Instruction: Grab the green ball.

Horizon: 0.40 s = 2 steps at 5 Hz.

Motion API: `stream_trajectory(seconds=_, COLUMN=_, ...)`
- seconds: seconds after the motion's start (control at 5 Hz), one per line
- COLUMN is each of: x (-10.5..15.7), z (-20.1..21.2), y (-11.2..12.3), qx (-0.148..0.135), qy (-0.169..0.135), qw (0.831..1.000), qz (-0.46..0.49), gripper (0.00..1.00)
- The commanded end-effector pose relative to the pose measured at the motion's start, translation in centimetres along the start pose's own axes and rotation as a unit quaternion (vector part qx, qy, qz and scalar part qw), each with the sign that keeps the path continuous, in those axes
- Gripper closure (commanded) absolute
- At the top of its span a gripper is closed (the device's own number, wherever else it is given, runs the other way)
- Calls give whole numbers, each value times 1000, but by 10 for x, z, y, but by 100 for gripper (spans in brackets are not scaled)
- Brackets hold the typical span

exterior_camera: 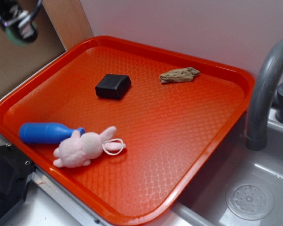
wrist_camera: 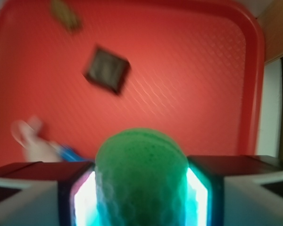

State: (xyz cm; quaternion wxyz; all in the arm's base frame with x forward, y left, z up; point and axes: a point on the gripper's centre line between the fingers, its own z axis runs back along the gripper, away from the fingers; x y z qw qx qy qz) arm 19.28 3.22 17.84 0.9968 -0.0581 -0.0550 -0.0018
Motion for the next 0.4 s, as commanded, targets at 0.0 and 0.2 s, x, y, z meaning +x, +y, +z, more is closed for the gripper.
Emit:
stream_trajectory(seconds=0.0, x=15, z=44, y=-9, qx=14, qy=-79, qw=995, qz=55, gripper=100)
stream_trajectory(seconds=0.2, x=18, z=39, y=-8, qx=23, qy=-67, qw=996, qz=57, gripper=100)
